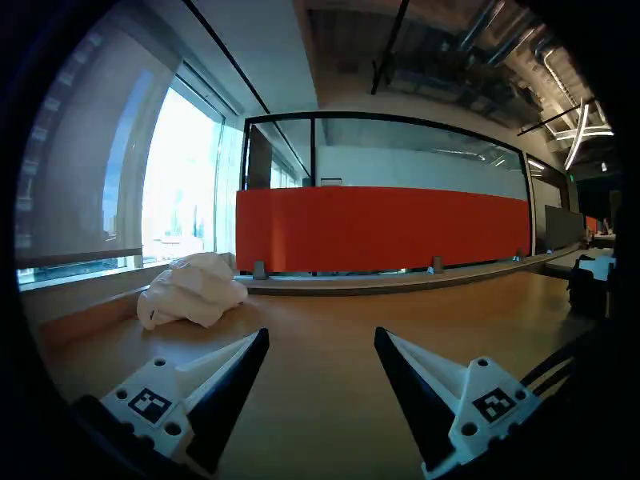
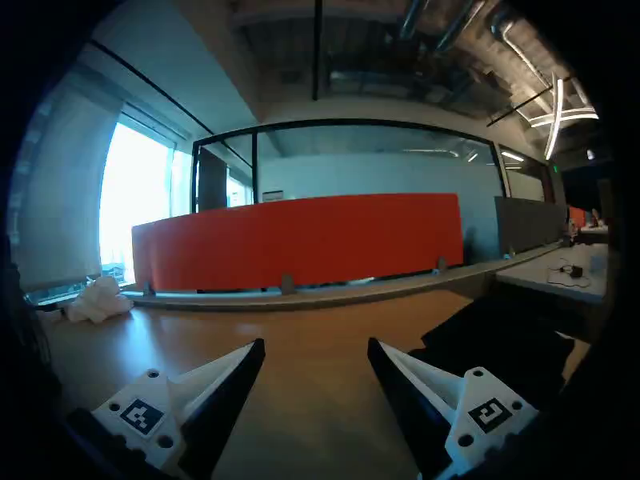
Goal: Fold towel
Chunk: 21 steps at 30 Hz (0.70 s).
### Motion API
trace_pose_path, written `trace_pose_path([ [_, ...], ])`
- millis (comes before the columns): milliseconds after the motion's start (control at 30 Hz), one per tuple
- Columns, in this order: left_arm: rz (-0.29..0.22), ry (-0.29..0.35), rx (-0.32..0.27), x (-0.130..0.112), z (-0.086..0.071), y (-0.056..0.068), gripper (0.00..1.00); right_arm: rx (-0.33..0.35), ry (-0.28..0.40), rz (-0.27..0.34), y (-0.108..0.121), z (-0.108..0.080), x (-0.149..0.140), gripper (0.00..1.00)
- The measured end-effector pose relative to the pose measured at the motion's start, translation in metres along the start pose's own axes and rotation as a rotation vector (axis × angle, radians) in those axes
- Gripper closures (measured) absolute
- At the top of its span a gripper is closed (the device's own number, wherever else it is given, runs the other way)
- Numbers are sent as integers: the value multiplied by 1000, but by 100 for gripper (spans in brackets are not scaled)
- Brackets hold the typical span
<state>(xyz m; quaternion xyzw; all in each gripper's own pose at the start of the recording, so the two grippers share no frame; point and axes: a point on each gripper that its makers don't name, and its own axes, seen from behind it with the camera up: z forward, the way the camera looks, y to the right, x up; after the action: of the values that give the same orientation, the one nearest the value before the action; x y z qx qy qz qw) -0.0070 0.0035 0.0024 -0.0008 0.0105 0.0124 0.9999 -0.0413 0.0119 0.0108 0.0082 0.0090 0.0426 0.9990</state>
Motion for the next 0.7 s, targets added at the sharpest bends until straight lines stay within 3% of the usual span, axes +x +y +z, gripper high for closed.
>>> trace_pose_path([
  [700, 0, 0, 0, 0, 0, 0, 2, 11, 7, -69, -10, -1, -7, 0],
])
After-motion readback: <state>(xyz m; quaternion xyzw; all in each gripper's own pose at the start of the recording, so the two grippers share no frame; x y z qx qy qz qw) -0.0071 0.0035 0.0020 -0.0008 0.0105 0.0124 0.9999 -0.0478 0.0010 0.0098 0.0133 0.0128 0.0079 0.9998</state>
